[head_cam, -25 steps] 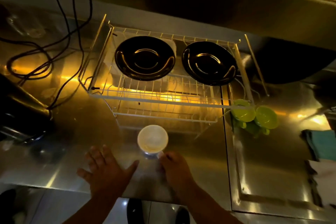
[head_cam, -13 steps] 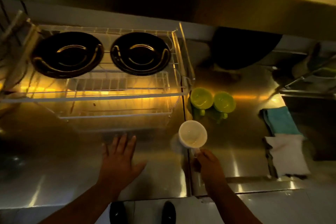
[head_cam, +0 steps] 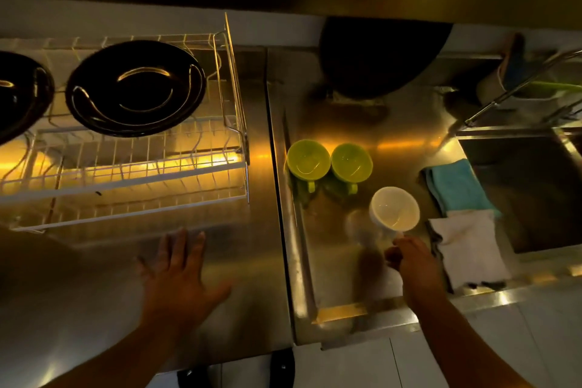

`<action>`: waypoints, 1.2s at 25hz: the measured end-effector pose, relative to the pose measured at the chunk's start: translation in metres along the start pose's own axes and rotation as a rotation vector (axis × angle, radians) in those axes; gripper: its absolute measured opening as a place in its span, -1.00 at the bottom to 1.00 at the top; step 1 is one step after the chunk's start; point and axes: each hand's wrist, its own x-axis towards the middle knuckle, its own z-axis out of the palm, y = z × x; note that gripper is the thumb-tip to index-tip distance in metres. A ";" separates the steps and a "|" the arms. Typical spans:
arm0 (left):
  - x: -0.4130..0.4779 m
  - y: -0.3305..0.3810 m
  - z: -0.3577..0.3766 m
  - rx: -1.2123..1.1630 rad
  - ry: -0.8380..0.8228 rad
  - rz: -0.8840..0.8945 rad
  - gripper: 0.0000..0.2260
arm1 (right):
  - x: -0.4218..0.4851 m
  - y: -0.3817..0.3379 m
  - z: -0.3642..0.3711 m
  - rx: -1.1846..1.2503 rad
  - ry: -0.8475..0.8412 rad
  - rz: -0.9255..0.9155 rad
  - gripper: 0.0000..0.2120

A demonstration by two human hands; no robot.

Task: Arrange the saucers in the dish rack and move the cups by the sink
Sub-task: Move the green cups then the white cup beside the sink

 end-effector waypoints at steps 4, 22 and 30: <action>0.001 -0.001 0.002 -0.021 -0.021 -0.005 0.06 | 0.048 -0.013 -0.006 0.049 -0.007 0.028 -0.85; 0.005 -0.003 0.008 -0.002 -0.011 -0.013 0.05 | 0.145 -0.059 0.017 0.015 -0.096 0.094 -0.79; 0.006 -0.004 0.009 -0.011 -0.030 -0.011 0.05 | 0.149 -0.052 0.022 -0.036 -0.116 0.087 -0.79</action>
